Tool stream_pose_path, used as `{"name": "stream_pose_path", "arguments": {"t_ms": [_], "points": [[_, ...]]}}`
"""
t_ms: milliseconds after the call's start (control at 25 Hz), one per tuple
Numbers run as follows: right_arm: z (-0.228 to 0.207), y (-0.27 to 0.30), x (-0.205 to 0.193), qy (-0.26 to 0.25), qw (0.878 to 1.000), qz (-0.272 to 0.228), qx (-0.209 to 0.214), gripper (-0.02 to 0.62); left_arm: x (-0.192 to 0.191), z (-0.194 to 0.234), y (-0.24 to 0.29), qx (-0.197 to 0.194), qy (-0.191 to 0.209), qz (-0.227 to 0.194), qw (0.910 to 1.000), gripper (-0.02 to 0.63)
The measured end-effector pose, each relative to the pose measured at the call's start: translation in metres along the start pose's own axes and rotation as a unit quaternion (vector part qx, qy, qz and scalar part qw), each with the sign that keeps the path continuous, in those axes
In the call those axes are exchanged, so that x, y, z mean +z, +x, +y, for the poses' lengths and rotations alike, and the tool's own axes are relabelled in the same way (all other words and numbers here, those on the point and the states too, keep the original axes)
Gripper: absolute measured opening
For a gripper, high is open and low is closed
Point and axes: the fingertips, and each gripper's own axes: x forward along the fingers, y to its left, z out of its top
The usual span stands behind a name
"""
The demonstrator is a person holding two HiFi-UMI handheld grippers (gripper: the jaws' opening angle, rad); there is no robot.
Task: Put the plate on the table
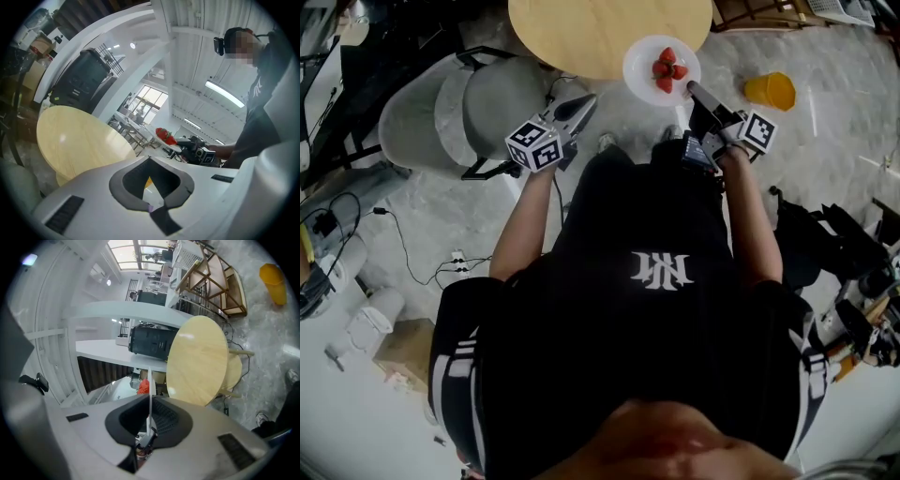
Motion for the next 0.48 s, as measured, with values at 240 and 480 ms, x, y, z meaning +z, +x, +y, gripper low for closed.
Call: {"name": "stream_pose_path", "arguments": {"t_ms": [240,480], "points": [[-0.006,0.012,0.017,-0.002,1.000,0.014,0.004,0.015,0.002,0.008,0.010,0.020,-0.002,-0.003,0.9998,0.011],[-0.012,0.033,0.058,-0.020,0.999,0.041,0.024,0.015,0.016,0.014,0.029,0.053,0.002,-0.007,0.9986,0.011]]}}
